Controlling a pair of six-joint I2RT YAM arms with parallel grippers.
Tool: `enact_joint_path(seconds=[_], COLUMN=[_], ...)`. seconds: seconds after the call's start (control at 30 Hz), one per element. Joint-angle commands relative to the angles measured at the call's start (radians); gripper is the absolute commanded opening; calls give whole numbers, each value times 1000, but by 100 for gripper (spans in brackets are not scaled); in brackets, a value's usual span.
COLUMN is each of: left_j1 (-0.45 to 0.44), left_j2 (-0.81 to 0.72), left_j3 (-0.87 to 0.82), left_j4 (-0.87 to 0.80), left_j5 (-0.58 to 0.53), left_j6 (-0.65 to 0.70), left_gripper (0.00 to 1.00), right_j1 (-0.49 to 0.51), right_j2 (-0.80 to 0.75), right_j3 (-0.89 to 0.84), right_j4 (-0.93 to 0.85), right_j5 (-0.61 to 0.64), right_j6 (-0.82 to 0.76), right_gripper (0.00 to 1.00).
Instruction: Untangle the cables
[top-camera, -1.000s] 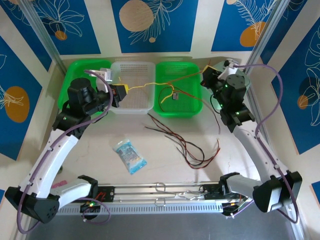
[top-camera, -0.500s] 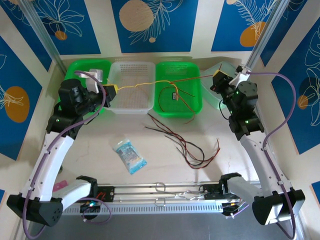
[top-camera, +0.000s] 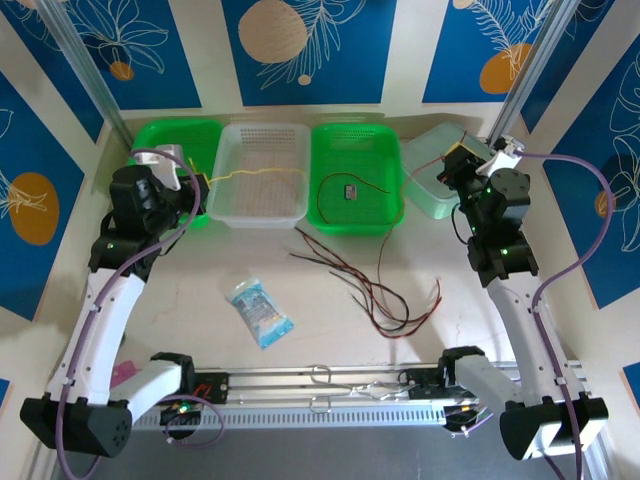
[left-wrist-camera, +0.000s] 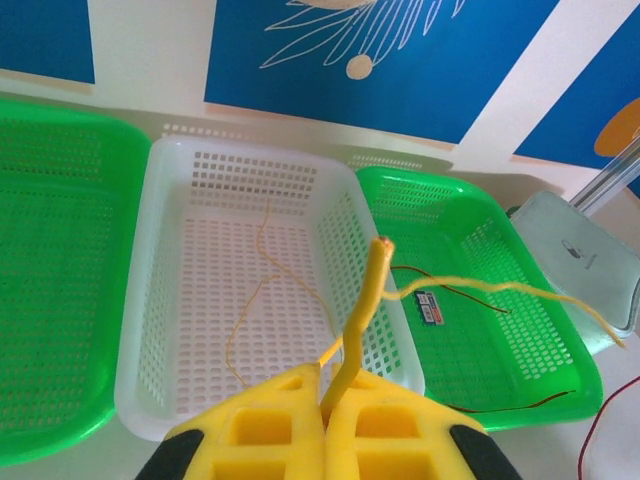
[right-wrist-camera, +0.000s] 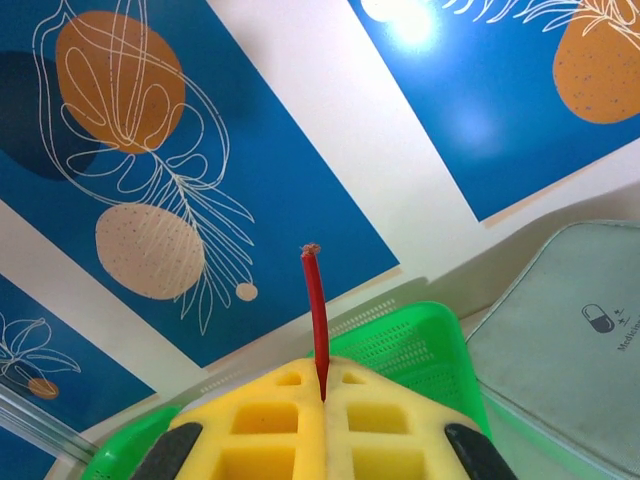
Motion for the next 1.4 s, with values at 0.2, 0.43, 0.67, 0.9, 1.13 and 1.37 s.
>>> enact_joint_path(seconds=[0.2,0.43,0.67,0.9,1.13,1.37], left_j1=[7,7,7,8,7,8], left_j2=[28,31,6,-18,-63,-70], left_j3=[78,39,-13,-44,-74,-72], left_j4=[54,75,71,49,16,-11], left_j5=[83,73,49,-20,-64,-69], left_j6=[-15,-18,-21,-35,-26,-21], left_gripper=[0,0,0,0,0,0], right_j1=[34,129,182,218,227,238], right_j2=[11,130,357,611,822,838], right_j3=[142,361,714,987,1047,726], right_j4=[-18,79,127,287,336,197], right_j5=[-98,-125,-179,-117,-22,82], right_j6=[2,-44,-107,-229,-307,-341], right_gripper=[0,0,0,0,0,0])
